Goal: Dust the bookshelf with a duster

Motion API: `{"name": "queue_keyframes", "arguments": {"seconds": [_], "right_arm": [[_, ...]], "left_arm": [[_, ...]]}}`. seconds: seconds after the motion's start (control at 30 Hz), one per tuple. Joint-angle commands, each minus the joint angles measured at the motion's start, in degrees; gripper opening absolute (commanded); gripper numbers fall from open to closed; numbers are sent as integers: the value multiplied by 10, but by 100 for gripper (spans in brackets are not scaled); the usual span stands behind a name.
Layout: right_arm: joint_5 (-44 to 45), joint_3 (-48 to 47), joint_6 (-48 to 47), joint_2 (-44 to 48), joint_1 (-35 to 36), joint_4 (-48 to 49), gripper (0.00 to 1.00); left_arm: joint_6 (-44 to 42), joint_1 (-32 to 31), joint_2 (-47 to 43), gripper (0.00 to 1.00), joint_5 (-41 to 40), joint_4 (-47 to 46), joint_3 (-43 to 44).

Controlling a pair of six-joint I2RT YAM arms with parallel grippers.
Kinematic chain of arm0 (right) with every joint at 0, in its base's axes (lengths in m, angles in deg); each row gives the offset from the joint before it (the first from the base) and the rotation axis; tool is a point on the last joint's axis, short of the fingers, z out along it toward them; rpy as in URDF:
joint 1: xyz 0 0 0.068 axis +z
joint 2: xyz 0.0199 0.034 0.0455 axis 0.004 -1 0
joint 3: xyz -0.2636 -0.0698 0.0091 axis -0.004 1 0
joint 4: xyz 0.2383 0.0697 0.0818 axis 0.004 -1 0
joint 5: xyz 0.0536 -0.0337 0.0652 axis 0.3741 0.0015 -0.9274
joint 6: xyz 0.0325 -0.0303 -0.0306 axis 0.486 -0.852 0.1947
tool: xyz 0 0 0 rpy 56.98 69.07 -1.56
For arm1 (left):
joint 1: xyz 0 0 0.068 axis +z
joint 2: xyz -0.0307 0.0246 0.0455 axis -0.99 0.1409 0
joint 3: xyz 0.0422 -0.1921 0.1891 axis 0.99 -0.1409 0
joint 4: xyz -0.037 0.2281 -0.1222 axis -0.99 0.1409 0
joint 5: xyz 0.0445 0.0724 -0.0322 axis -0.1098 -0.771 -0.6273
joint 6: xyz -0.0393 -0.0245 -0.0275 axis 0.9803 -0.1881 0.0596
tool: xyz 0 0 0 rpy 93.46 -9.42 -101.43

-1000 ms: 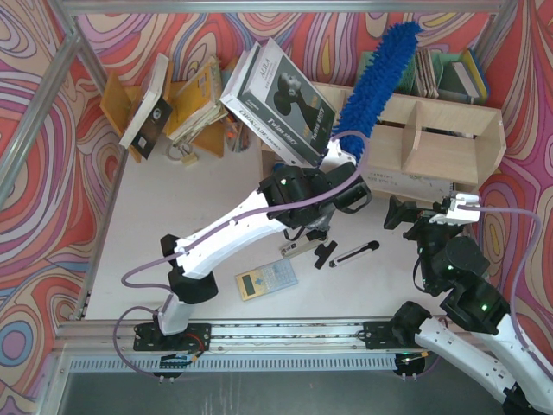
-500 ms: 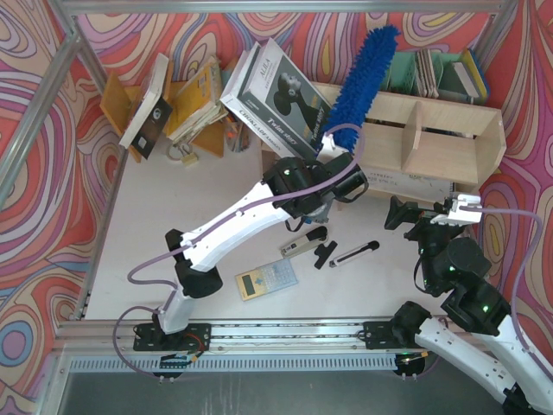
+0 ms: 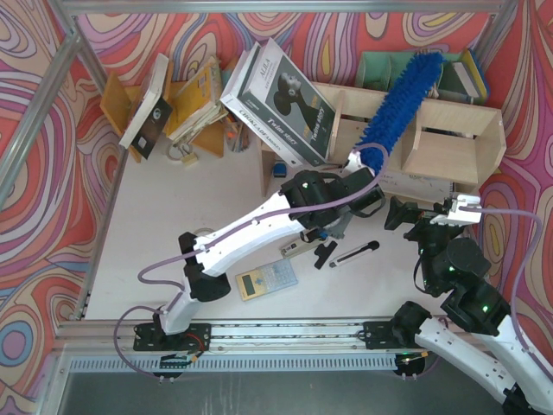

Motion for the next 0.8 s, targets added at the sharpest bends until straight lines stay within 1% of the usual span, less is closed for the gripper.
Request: {"name": "queue_keyframes", "arguments": {"seconds": [0.0,0.17,0.33,0.6,0.77], "right_arm": [[6,2,0,6,2,10,99],[7,2,1,7,2,11,99],[8,2,1,8,3,12,99],[9,2,0,9,3,12,99],[9,2,0,8,3,14,99]], "left_arm": [[-42,-18,6,0,5,-17,12],[-49,-29,-8,0,-20,-13,2],[-44,-26,-49,0,-80,-20,-49],[-15,17,-110,0,-115,-18,-117],[-21,25,-105,0,-122,-11,-109]]}}
